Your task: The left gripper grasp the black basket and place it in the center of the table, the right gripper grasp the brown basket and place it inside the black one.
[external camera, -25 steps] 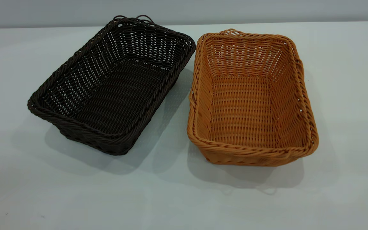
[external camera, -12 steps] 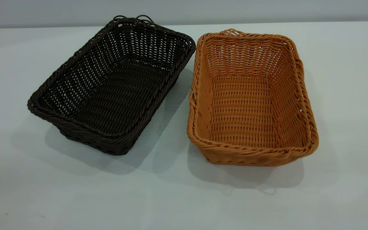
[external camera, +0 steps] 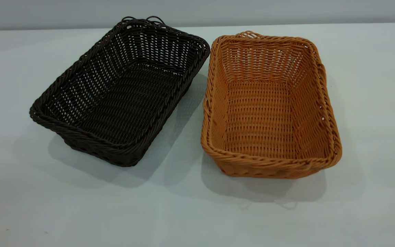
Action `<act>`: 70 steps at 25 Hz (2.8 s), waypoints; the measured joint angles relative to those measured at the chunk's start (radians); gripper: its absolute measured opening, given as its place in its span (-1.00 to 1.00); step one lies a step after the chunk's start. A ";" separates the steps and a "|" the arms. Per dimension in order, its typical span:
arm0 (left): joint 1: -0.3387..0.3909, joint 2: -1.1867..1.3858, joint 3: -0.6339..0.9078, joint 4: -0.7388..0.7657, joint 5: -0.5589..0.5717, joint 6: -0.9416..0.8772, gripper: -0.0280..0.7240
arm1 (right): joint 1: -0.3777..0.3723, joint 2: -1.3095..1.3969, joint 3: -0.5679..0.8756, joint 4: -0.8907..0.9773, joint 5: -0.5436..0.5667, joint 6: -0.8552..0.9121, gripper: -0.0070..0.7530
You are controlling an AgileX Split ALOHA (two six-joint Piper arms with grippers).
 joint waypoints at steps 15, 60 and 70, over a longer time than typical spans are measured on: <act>-0.001 0.853 -0.184 -0.005 -0.551 0.060 0.46 | 0.000 0.243 -0.067 -0.005 -0.093 0.025 0.57; -0.221 2.301 -0.855 -0.045 -0.920 0.203 -0.27 | 0.000 1.163 -0.067 0.588 -0.422 -0.093 0.50; -0.221 2.154 -0.930 -0.041 -0.847 0.232 -0.72 | 0.003 1.574 -0.070 1.129 -0.375 -0.275 0.45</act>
